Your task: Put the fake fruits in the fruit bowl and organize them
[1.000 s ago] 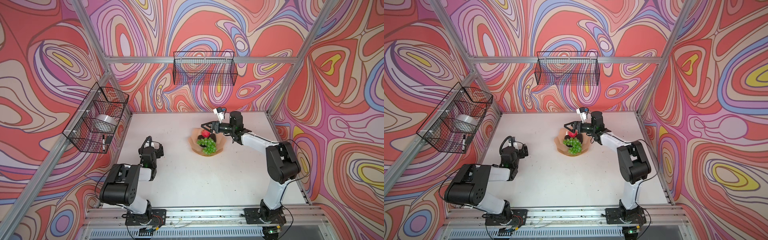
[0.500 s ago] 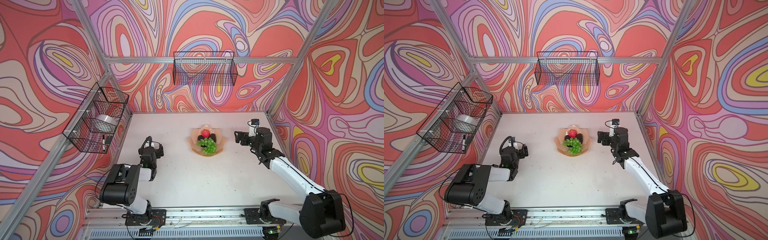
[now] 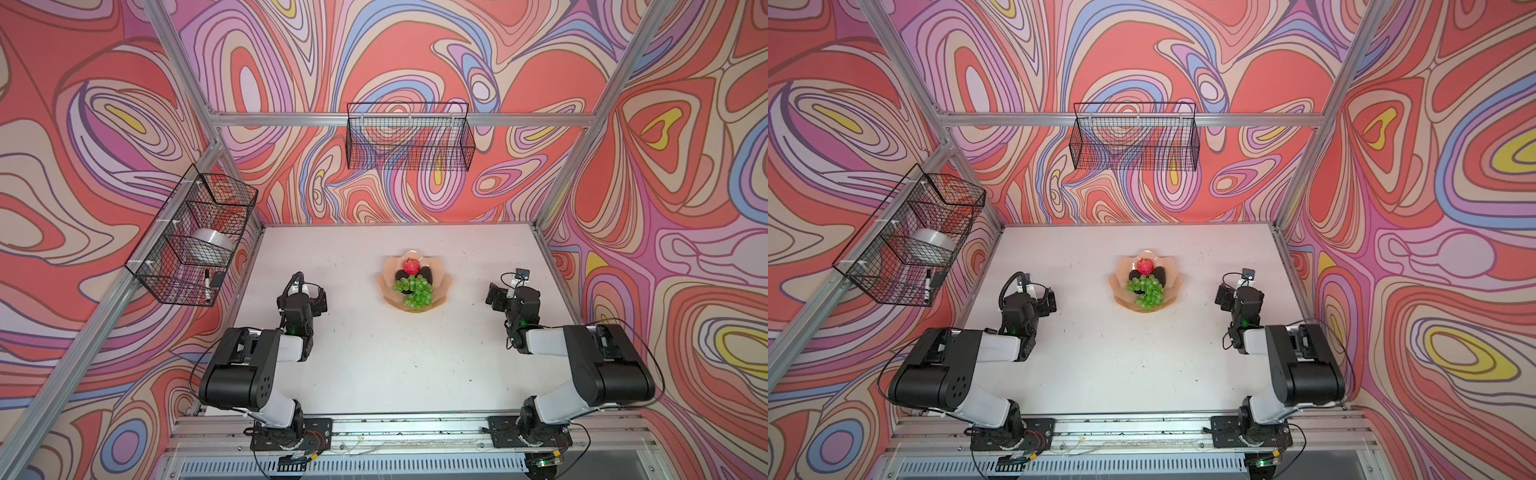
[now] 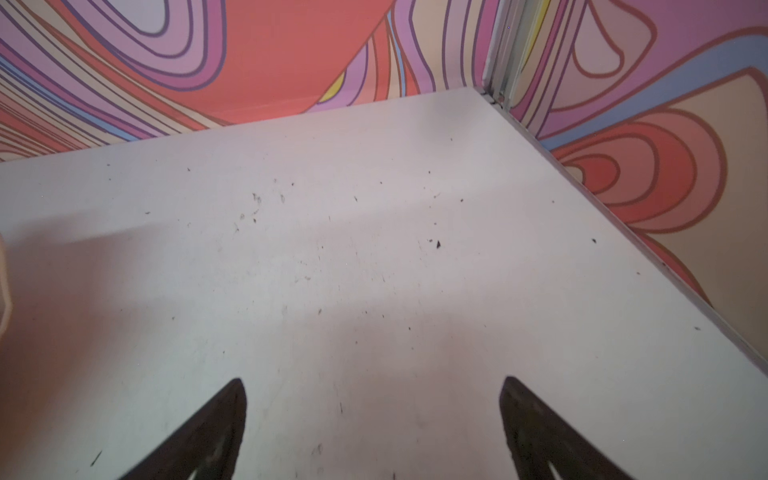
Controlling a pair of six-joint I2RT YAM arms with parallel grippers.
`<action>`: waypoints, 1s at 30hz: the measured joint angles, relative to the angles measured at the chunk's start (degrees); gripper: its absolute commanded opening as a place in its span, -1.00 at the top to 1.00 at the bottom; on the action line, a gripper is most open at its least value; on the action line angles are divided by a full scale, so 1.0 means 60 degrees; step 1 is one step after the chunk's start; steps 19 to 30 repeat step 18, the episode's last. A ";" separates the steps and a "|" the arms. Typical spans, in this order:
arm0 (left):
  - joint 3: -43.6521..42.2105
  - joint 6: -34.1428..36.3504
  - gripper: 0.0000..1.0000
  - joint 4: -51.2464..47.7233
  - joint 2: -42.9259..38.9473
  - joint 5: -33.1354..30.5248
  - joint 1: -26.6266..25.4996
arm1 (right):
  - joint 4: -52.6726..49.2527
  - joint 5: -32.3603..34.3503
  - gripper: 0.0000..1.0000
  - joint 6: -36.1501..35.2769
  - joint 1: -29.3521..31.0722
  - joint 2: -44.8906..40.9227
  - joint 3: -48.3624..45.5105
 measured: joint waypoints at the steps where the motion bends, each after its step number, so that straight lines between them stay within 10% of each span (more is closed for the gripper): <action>1: 0.0000 0.0000 -1.00 0.0000 0.0000 0.0007 0.0000 | 0.0550 -0.0058 -0.96 -0.0062 0.0000 0.0339 -0.0076; 30: 0.0004 0.0000 -1.00 0.0000 0.0000 0.0007 0.0000 | 0.1206 0.0073 -0.97 -0.0306 0.0018 0.0809 0.0554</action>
